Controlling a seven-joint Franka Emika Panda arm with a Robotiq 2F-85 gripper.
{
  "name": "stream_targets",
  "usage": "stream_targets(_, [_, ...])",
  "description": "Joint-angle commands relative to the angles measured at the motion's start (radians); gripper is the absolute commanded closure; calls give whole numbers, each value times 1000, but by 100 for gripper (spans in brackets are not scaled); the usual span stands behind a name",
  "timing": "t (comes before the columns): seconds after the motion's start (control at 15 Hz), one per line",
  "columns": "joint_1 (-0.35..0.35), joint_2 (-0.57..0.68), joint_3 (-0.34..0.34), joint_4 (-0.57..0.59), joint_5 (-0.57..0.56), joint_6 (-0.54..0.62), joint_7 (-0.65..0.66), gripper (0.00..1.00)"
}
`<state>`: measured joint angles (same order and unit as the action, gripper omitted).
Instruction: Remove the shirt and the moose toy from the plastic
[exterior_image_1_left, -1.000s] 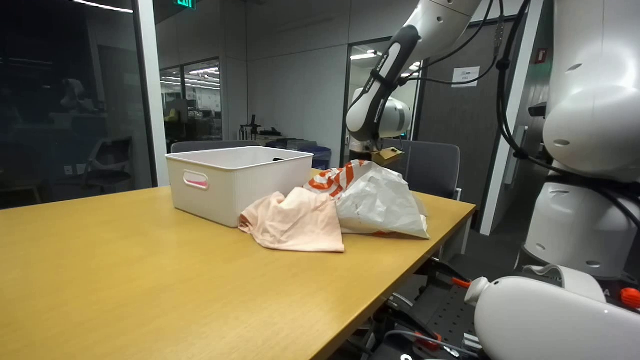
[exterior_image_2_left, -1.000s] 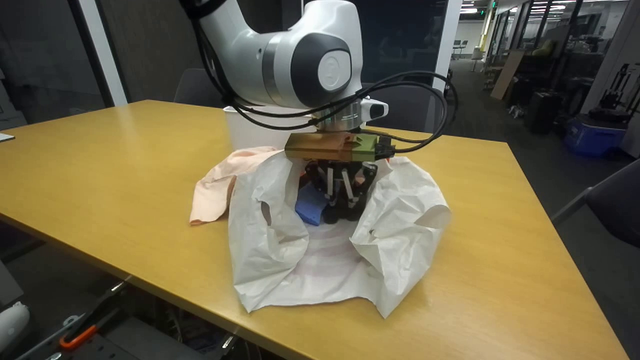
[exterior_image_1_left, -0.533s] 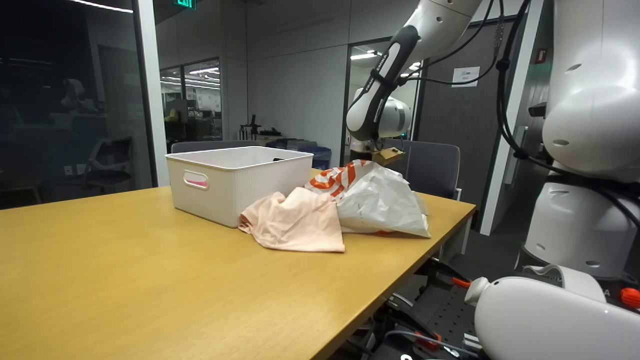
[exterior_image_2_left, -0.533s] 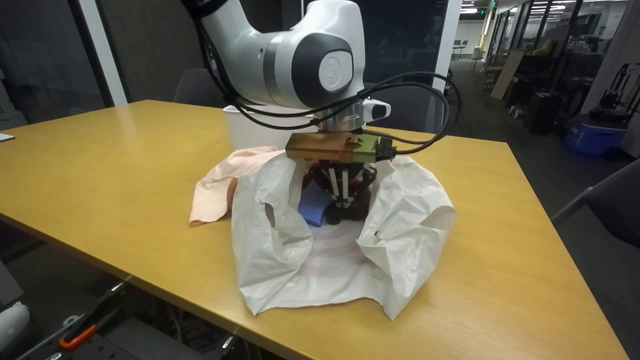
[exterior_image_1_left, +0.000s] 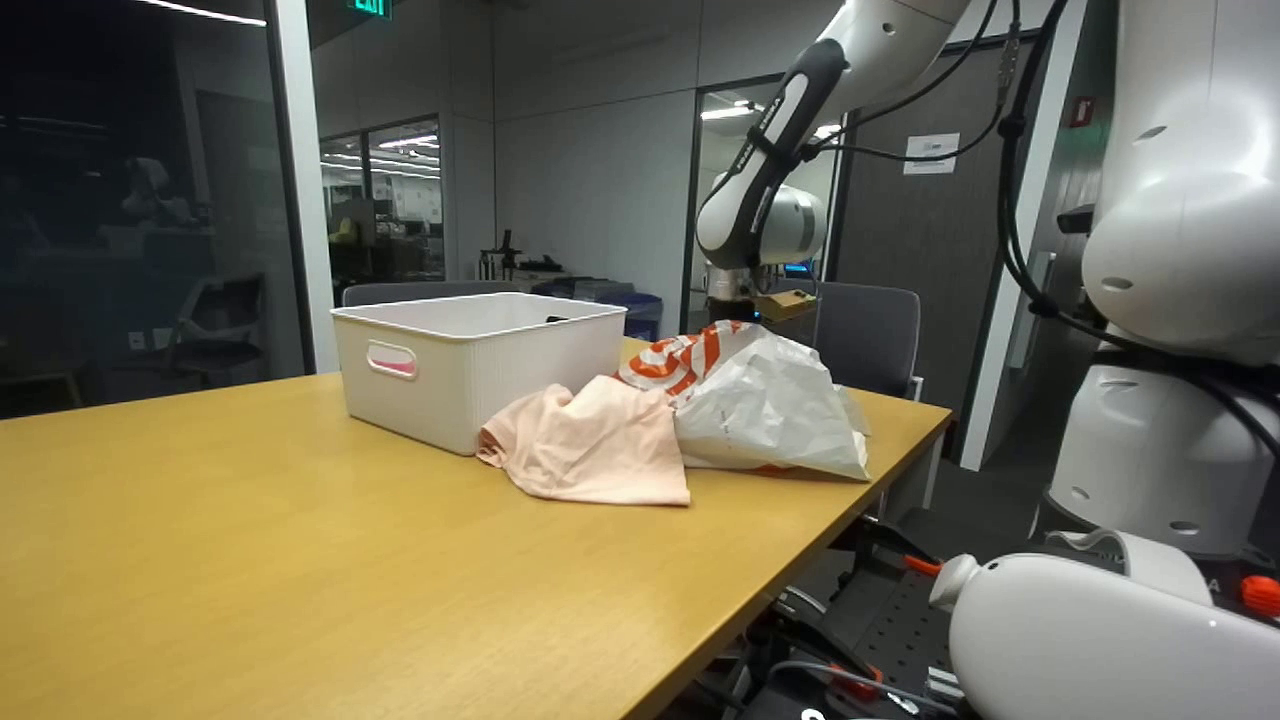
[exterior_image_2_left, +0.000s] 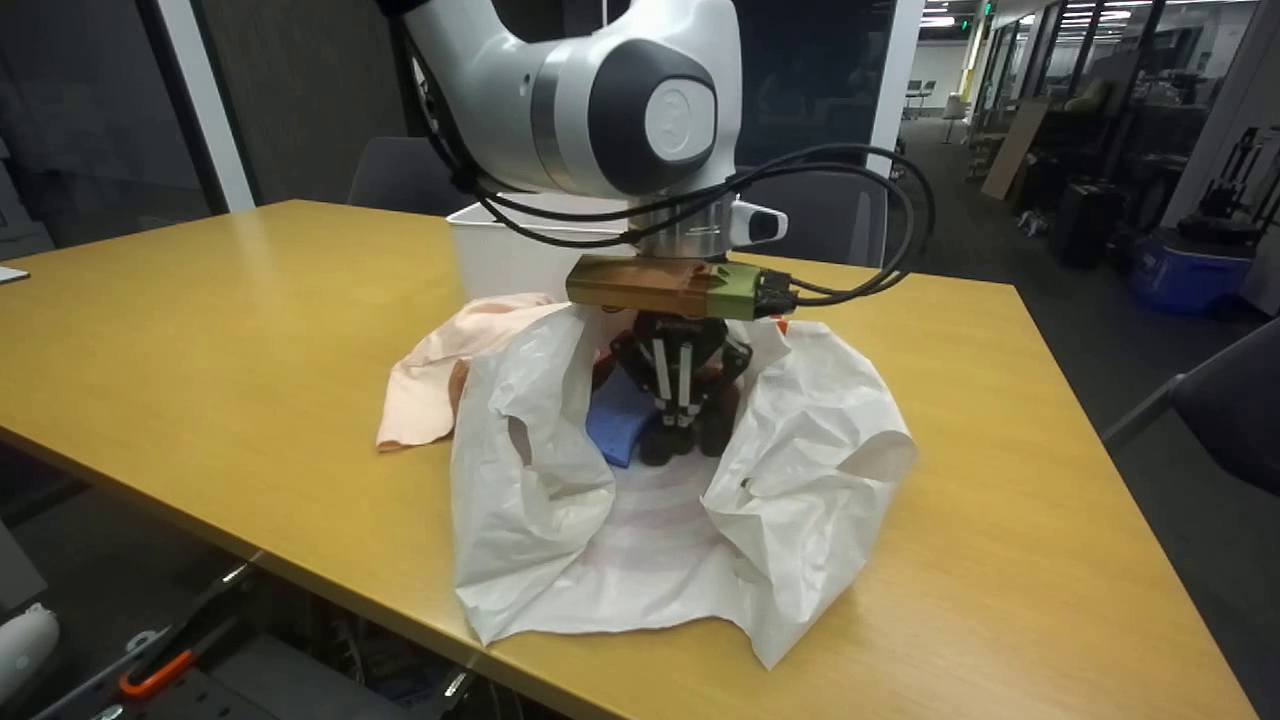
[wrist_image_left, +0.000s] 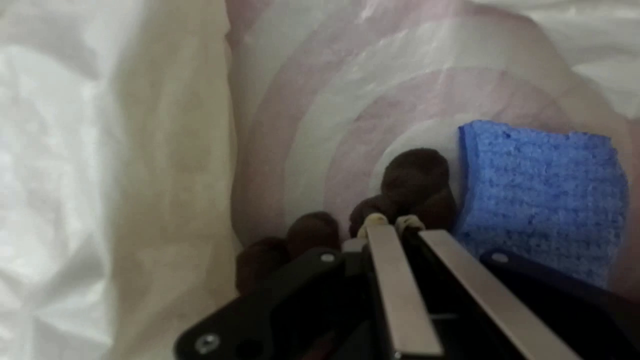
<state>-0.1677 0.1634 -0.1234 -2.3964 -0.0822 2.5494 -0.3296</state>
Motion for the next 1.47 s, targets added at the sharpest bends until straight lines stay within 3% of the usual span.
stream_targets(0.0, [-7,-142,0,-27,1,-241,-65,98])
stream_targets(0.4, [4,-249,-23,31,3,-700,-237,98])
stream_targets(0.73, [6,-323,-35,51,-111,-911,-242,98])
stream_targets(1.0, [9,-415,-22,25,-308,-898,-109,98])
stream_targets(1.4, [24,-607,0,24,-399,-873,32,98])
